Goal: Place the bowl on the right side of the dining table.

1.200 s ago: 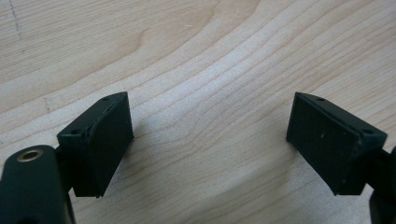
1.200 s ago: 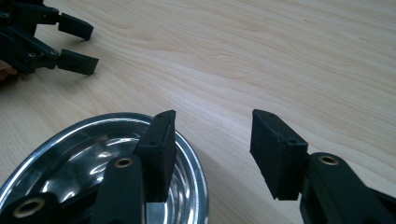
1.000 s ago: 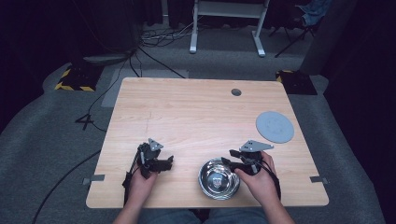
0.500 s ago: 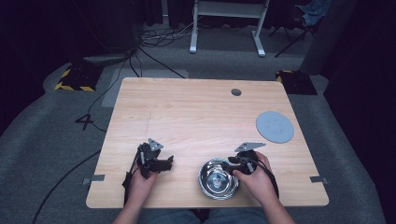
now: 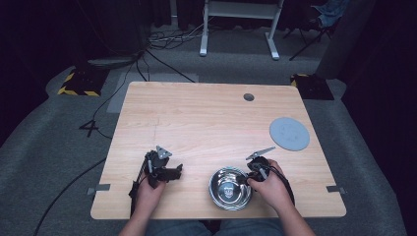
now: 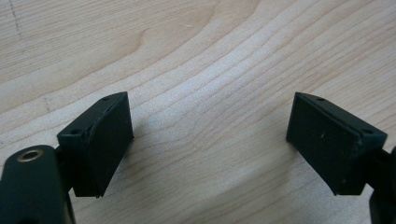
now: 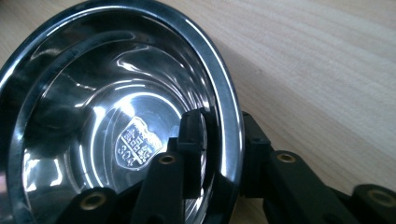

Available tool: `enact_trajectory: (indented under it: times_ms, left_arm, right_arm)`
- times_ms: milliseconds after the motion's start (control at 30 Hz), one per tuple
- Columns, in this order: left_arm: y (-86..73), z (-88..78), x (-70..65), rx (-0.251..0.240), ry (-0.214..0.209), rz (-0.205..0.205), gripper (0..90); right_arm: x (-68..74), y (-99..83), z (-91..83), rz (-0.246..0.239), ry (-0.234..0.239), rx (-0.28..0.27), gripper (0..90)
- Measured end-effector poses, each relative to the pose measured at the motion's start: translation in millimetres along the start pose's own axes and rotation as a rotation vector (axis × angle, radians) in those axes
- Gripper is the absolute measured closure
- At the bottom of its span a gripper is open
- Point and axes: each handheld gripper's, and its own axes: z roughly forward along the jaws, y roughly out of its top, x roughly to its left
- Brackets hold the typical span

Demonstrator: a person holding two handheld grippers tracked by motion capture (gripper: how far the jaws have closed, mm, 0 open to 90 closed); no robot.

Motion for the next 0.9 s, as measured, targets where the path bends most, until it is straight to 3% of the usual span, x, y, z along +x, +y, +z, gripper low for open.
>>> enact_trajectory:
  times_ms: [200,300,533,900]
  left_arm:
    - [0.0,0.0,0.0,0.0,0.001,0.0,14.6]
    - [0.0,0.0,0.0,0.0,0.001,0.001,14.6]
    - [0.0,0.0,0.0,0.0,0.002,0.001,14.6]
    - [0.0,0.0,0.0,0.0,0.0,0.0,14.6]
  right_arm:
    - [-0.7,2.5,0.8,0.052,0.029,0.029,85.2]
    - [-1.2,3.1,-1.7,0.111,0.078,0.009,87.2]
    - [3.4,7.2,-5.6,0.103,0.026,0.01,87.3]
    - [5.3,18.7,-23.6,0.116,0.013,-0.027,87.4]
